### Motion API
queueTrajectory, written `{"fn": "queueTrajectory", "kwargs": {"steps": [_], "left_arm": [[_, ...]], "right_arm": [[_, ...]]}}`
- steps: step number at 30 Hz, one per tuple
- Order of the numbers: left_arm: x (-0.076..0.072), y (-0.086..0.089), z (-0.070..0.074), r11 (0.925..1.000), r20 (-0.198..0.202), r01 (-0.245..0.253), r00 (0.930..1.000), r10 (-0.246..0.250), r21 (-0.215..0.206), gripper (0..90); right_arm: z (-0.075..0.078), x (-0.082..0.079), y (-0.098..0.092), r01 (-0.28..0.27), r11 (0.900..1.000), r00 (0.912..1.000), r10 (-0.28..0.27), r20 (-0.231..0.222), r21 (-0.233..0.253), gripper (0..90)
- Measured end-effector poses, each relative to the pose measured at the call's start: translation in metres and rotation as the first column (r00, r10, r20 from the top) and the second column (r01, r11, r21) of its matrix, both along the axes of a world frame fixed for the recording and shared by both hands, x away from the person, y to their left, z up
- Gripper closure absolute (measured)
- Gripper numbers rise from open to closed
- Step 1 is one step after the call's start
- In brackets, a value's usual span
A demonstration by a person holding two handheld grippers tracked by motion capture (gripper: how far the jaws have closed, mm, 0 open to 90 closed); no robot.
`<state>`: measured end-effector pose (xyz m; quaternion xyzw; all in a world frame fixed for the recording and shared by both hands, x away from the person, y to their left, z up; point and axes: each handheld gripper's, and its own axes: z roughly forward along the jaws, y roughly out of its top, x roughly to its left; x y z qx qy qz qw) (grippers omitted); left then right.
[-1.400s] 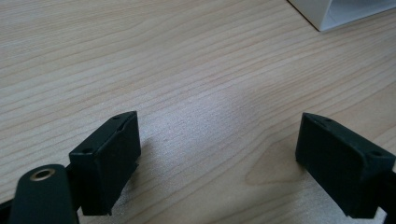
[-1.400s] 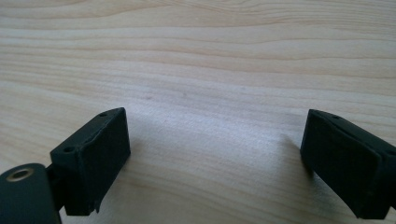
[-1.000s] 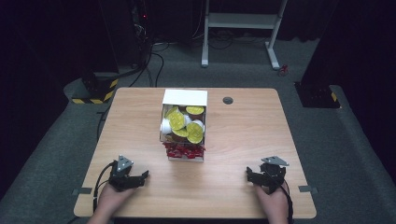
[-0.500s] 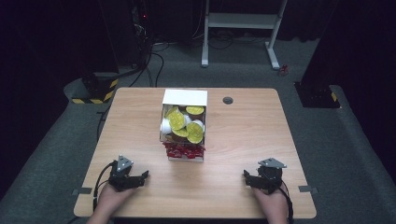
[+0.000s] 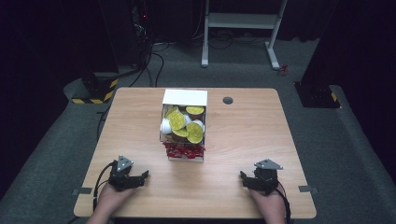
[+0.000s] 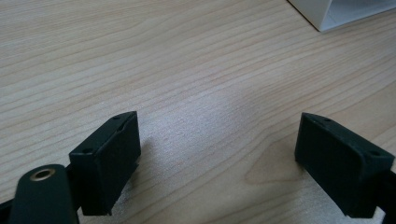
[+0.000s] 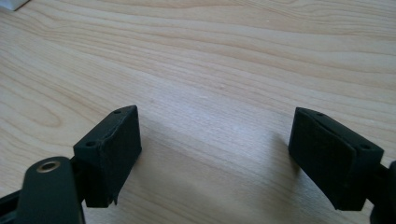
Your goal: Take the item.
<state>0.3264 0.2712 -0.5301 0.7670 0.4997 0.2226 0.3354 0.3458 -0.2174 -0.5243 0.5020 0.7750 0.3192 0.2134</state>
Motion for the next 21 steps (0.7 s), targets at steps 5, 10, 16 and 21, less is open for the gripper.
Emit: {"fn": "queueTrajectory", "kwargs": {"steps": [5, 10, 16, 21], "left_arm": [[0.0, 0.0, 0.0, 1.0, 0.0, 0.003, 1.0, -0.003, -0.001, 14.7], [0.0, 0.0, 0.0, 1.0, 0.0, 0.005, 1.0, -0.005, -0.001, 14.7], [0.0, 0.001, 0.0, 0.9999, -0.003, 0.012, 0.9999, -0.012, 0.004, 14.8], [0.0, 0.001, 0.0, 0.9999, -0.003, 0.012, 0.9999, -0.012, 0.003, 14.8]], "right_arm": [[0.0, -0.003, 0.01, -0.028, 1.0, 0.9996, 0.028, 0.008, -0.003, 20.5], [0.0, -0.006, 0.02, -0.045, 0.999, 0.9989, 0.045, 0.014, -0.001, 24.0], [0.0, -0.009, 0.032, -0.066, 0.998, 0.9978, 0.066, 0.014, 0.001, 25.3], [0.0, -0.01, 0.046, -0.092, 0.996, 0.9956, 0.092, 0.016, -0.001, 25.2]]}}
